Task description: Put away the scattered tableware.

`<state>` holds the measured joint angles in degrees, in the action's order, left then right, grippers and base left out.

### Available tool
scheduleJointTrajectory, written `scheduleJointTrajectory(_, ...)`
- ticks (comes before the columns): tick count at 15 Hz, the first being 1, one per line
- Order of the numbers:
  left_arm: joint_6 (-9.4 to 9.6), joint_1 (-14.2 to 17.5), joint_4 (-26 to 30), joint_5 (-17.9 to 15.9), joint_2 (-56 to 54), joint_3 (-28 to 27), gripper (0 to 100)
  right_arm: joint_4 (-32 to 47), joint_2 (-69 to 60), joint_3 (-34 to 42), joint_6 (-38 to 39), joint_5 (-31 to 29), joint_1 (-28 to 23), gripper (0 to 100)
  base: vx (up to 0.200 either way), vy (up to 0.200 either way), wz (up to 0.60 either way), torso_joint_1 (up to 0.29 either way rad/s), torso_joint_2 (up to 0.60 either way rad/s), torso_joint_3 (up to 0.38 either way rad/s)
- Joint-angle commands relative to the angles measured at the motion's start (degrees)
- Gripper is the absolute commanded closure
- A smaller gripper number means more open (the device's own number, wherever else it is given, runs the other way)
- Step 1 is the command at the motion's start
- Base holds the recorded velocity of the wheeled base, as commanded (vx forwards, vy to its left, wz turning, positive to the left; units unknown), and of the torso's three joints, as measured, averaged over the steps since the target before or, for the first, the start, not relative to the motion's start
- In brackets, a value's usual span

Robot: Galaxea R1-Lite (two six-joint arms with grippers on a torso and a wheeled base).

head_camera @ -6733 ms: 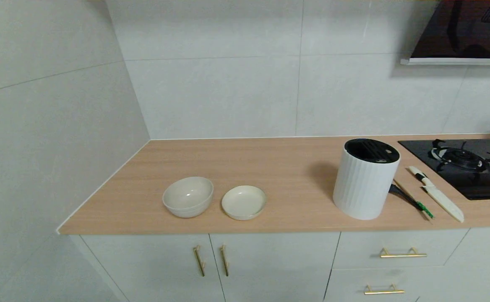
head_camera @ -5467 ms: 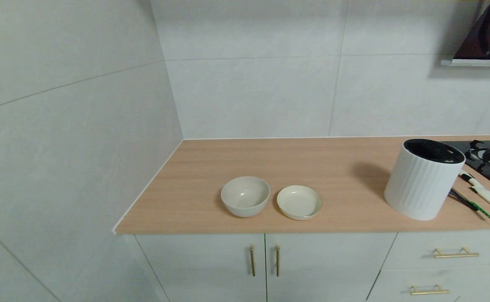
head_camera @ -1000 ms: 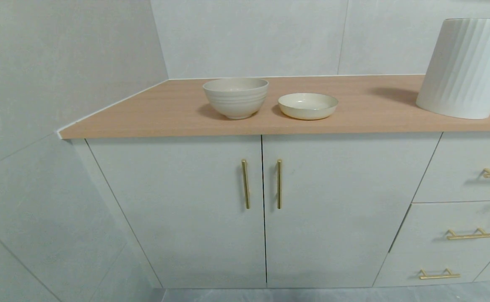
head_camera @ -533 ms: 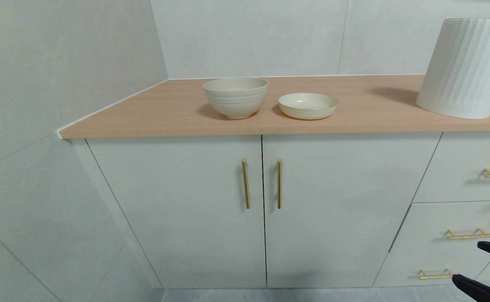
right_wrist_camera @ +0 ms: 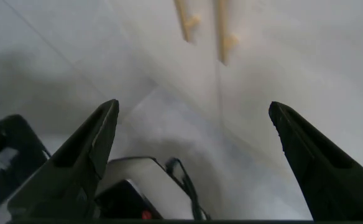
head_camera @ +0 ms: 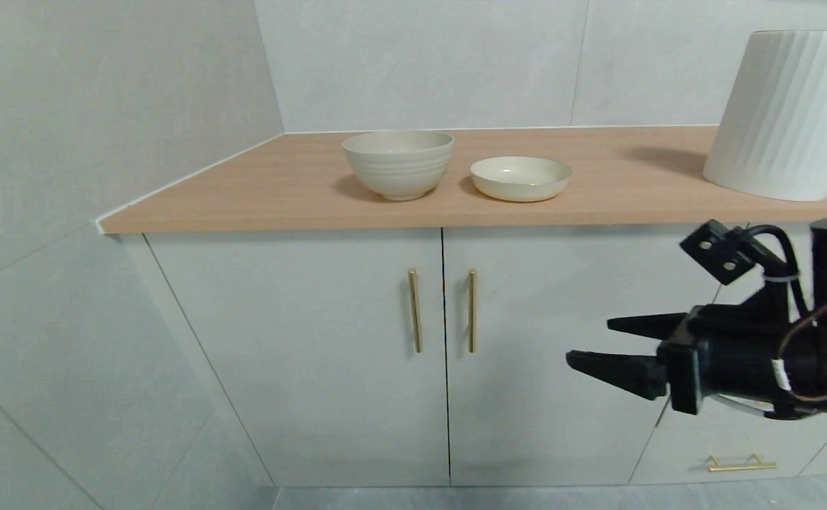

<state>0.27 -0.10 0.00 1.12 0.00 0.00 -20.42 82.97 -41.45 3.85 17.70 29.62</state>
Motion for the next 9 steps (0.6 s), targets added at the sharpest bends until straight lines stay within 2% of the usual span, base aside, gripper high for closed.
scheduleJointTrajectory(1,0.0,0.01,0.0,0.02,0.09,0.0,0,0.03,9.4,-6.63,1.25,-0.12,3.51,0,0.0,0.0,0.0,0.0,0.0,0.0)
scheduleJointTrajectory(3,0.0,0.01,0.0,0.02,0.09,0.0,0,-0.32,11.16,-7.86,3.79,-0.03,4.83,0,0.0,0.0,0.0,0.0,0.0,0.0)
scheduleJointTrajectory(6,0.0,0.01,-0.09,0.02,0.09,0.0,0,-1.11,13.01,-5.57,4.5,0.14,4.92,0,0.0,0.0,0.0,0.0,0.0,0.0)
scheduleJointTrajectory(9,0.0,0.01,-0.09,0.02,0.0,0.0,0,-9.82,17.75,-6.01,5.11,-0.12,5.45,0,0.0,0.0,0.0,0.0,0.0,0.0)
